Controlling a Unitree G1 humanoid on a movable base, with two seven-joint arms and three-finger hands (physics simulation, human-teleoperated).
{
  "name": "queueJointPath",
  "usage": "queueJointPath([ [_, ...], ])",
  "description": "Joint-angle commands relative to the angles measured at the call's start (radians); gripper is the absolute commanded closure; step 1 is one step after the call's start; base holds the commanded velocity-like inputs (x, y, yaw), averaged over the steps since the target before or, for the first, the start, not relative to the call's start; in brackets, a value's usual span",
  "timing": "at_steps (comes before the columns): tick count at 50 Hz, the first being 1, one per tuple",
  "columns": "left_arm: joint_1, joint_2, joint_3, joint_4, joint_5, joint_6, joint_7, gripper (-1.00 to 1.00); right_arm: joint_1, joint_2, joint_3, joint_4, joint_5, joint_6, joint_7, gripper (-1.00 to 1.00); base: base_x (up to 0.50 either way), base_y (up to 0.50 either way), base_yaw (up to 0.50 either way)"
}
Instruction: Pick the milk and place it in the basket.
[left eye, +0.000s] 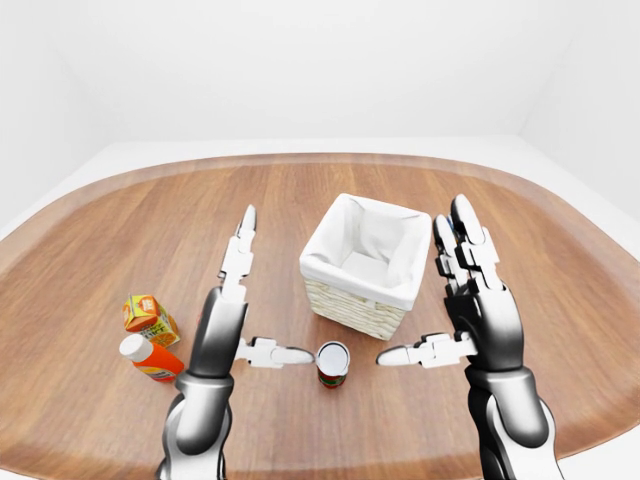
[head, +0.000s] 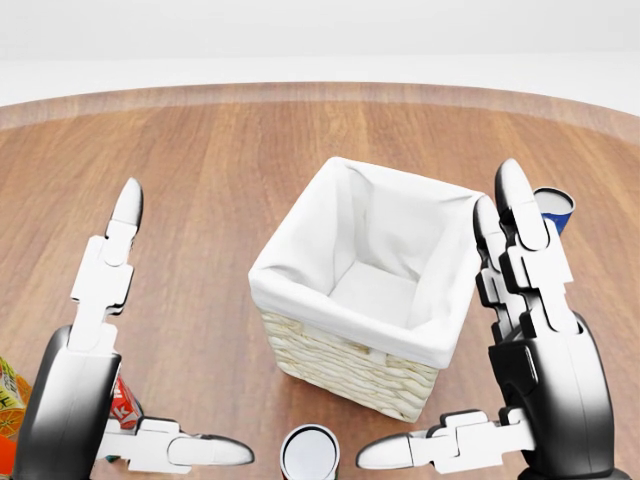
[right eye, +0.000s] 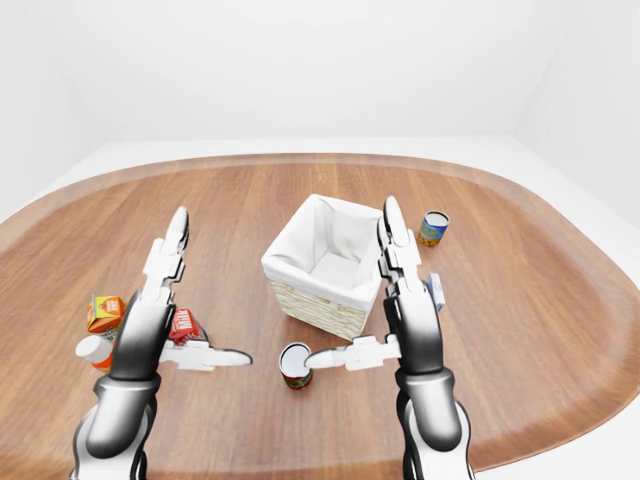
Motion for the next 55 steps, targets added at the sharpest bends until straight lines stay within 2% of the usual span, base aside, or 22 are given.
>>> queueJointPath([
  [1,-0.061,0.013,0.069,-0.005,0.071,0.000,-0.050,-1.00,0.009,-0.001,0.000,0.001,0.004,-0.017,0.003,-1.00,0.00,0.00,0.00],
  [9,-0.137,0.052,0.214,-0.008,0.135,0.000,-0.136,-1.00,0.008,0.001,0.003,0.004,0.006,-0.021,-0.003,-1.00,0.00,0.00,0.00],
  [18,-0.165,0.093,0.320,0.149,0.196,0.000,-0.091,-1.00,0.009,0.000,0.002,0.001,0.015,-0.021,-0.004,-1.00,0.00,0.00,0.00],
  [26,-0.157,0.106,0.365,0.178,0.196,0.000,-0.093,-1.00,0.008,0.001,-0.001,-0.002,0.015,-0.021,-0.006,-1.00,0.00,0.00,0.00],
  [33,-0.150,0.113,0.373,0.243,0.201,0.000,-0.093,-1.00,0.004,0.002,-0.004,-0.003,0.014,-0.019,-0.009,-1.00,0.00,0.00,0.00],
  [35,-0.146,0.120,0.375,0.289,0.236,0.000,-0.057,-1.00,0.004,0.003,-0.005,-0.003,0.018,-0.017,-0.009,-1.00,0.00,0.00,0.00],
  [40,-0.167,0.141,0.377,0.381,0.239,0.000,-0.029,-1.00,0.005,0.003,-0.004,-0.013,0.017,-0.011,-0.012,-1.00,0.00,0.00,0.00],
  [55,-0.228,0.182,0.327,0.590,0.286,0.000,0.057,-1.00,0.002,0.004,-0.010,-0.039,0.024,0.008,-0.014,-1.00,0.00,0.00,0.00],
])
